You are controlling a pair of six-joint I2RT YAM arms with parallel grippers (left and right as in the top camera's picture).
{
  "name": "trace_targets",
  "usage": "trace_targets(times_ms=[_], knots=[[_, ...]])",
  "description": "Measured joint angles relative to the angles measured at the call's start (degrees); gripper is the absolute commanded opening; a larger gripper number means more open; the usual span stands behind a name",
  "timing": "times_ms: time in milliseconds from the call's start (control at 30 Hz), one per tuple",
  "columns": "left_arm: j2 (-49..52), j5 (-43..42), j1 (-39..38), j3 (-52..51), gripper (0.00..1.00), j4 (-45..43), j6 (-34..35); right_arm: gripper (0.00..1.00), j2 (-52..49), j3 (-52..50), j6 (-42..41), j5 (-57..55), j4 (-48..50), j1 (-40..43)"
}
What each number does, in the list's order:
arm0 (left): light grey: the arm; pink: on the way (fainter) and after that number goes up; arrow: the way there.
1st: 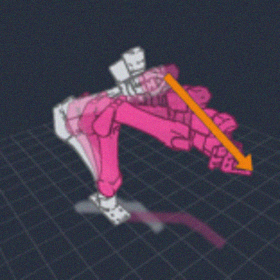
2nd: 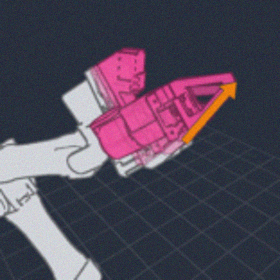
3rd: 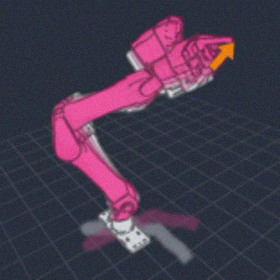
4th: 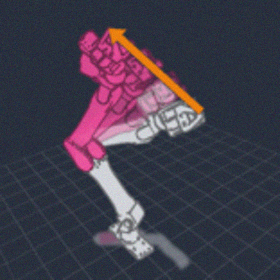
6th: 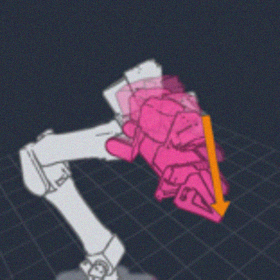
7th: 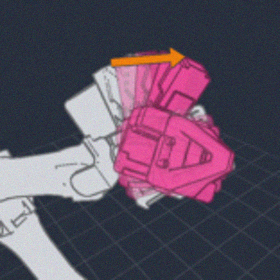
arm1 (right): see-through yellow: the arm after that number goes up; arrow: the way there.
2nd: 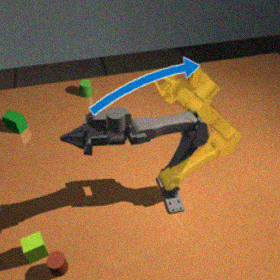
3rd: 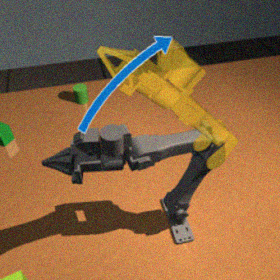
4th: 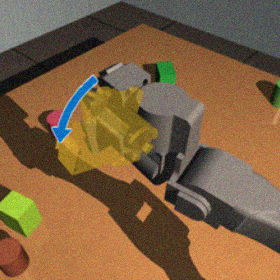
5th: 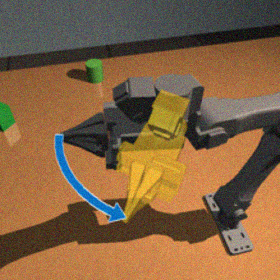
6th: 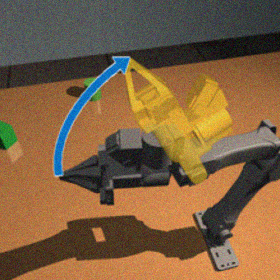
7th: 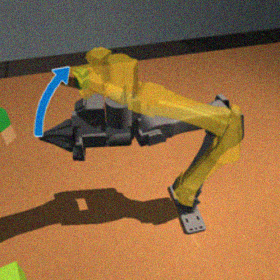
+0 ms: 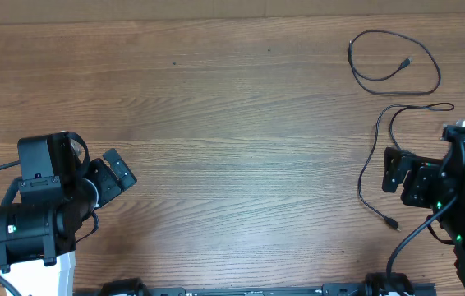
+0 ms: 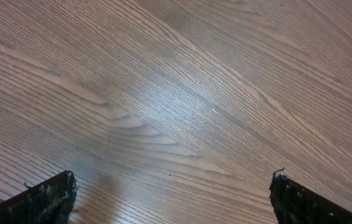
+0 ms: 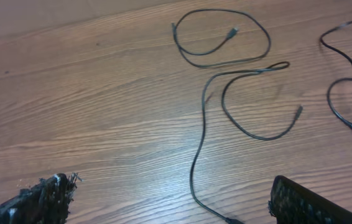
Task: Untangle cables
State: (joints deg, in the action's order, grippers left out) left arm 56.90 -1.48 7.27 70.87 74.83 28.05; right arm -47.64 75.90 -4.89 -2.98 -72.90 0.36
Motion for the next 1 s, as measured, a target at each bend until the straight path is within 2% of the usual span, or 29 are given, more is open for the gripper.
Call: trace_targets(times_ms=[267, 633, 1000], knots=[[0.00, 0.00, 0.00, 0.00, 1.00, 0.00, 0.00, 1.00, 1.01, 0.00, 0.00, 0.02, 0.02, -0.85], [0.00, 0.00, 0.00, 0.00, 1.00, 0.00, 0.00, 1.00, 13.84, 0.00, 0.00, 0.02, -0.11, -0.83], [0.00, 0.00, 0.00, 0.00, 1.00, 0.00, 0.00, 1.00, 22.21, 0.00, 0.04, 0.00, -1.53, -0.83]])
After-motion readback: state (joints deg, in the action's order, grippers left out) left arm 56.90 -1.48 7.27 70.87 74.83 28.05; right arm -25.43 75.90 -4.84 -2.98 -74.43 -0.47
